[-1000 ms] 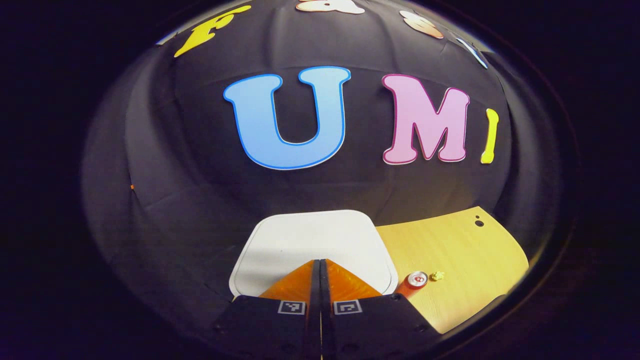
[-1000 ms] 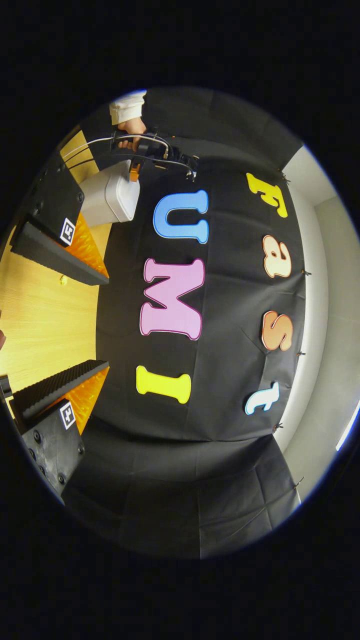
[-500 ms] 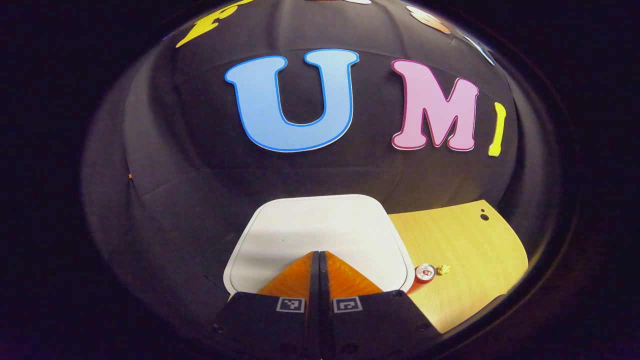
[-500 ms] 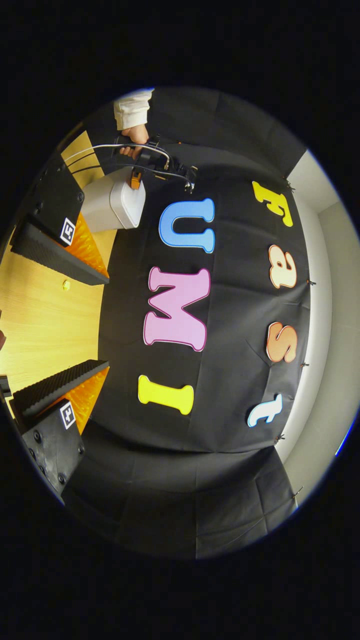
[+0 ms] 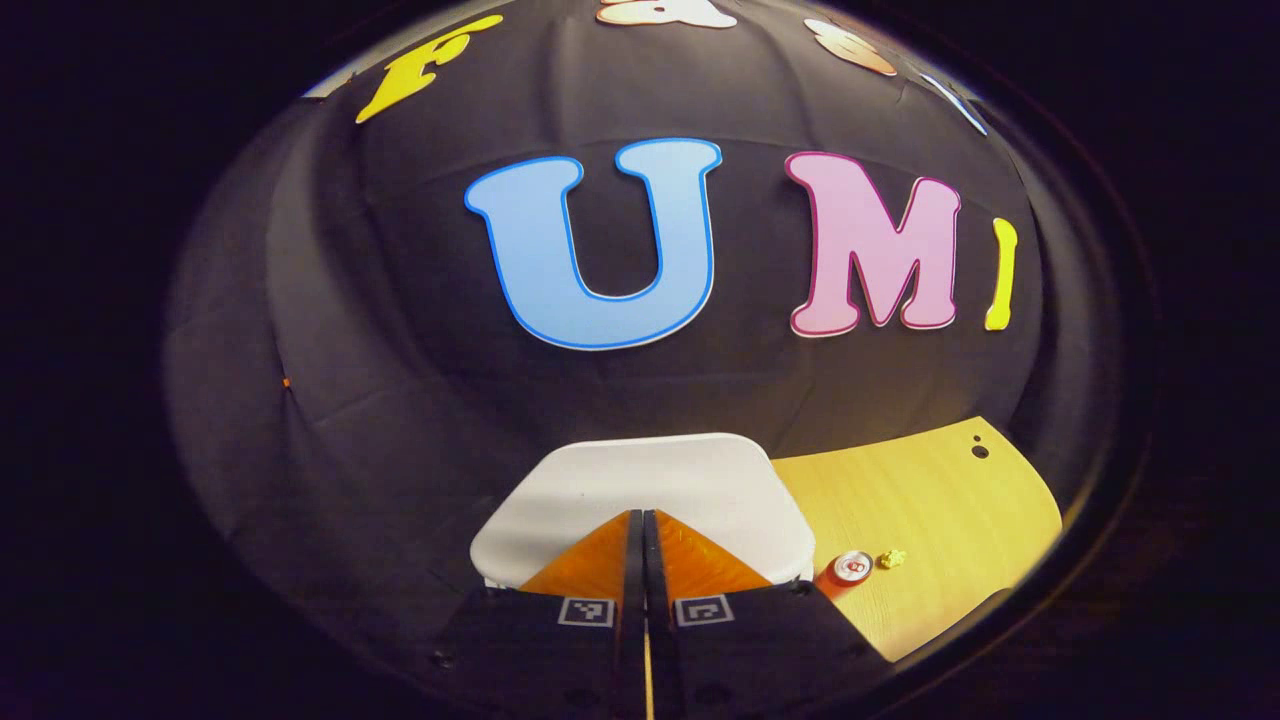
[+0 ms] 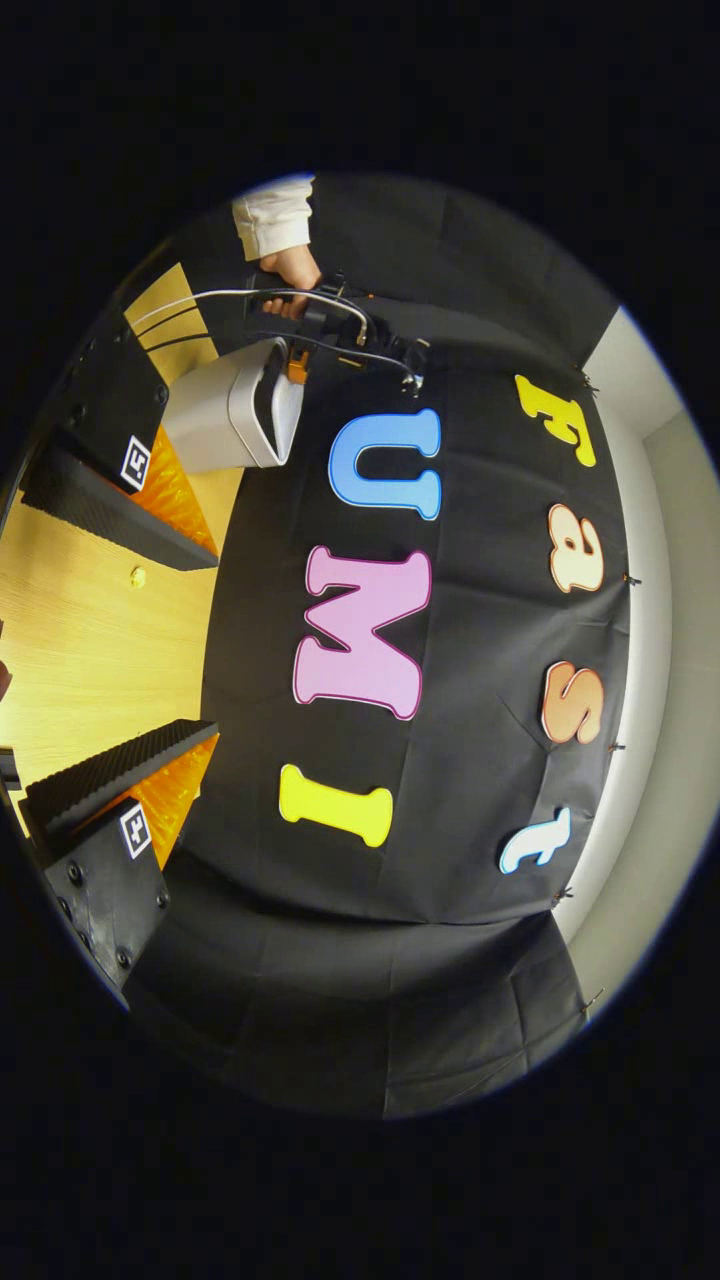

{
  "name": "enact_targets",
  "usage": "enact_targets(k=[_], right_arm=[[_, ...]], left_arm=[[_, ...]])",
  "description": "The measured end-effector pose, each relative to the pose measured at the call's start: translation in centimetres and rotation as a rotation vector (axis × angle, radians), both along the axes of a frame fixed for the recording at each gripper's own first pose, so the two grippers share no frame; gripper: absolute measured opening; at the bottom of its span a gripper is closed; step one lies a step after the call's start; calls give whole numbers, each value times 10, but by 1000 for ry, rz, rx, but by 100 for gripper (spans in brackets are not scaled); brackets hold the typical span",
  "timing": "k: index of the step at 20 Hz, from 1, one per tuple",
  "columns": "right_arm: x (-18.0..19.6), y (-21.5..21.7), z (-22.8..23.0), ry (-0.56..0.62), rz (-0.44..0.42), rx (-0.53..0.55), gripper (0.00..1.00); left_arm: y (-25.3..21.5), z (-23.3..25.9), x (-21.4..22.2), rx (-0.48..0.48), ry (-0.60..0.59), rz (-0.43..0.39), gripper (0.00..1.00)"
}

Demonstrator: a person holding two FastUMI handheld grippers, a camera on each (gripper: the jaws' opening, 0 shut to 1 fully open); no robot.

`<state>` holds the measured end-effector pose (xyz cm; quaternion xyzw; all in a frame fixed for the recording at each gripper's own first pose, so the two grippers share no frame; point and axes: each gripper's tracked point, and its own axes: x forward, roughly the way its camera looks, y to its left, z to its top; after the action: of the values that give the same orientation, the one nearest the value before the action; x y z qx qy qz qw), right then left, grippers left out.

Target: Press the lid of the desktop garbage bin to open it, pick up the crumpled paper on the desktop and throw it into the bin, then pick up the pop can on the desktop and drop it into the bin, and finally close the garbage bin lid.

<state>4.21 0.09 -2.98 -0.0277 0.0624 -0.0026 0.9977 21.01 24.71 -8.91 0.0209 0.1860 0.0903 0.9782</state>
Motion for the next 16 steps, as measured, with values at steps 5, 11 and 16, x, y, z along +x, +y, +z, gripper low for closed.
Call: enact_targets(k=[5, 11, 16], right_arm=[[15, 15, -6, 20, 35, 0, 97], [37, 33, -12, 34, 78, 5, 97], [67, 47, -29, 66, 134, -13, 97]], left_arm=[[7, 45, -20, 8, -138, -1, 35], [11, 90, -60, 44, -257, -1, 96], [1, 114, -111, 43, -318, -2, 96]])
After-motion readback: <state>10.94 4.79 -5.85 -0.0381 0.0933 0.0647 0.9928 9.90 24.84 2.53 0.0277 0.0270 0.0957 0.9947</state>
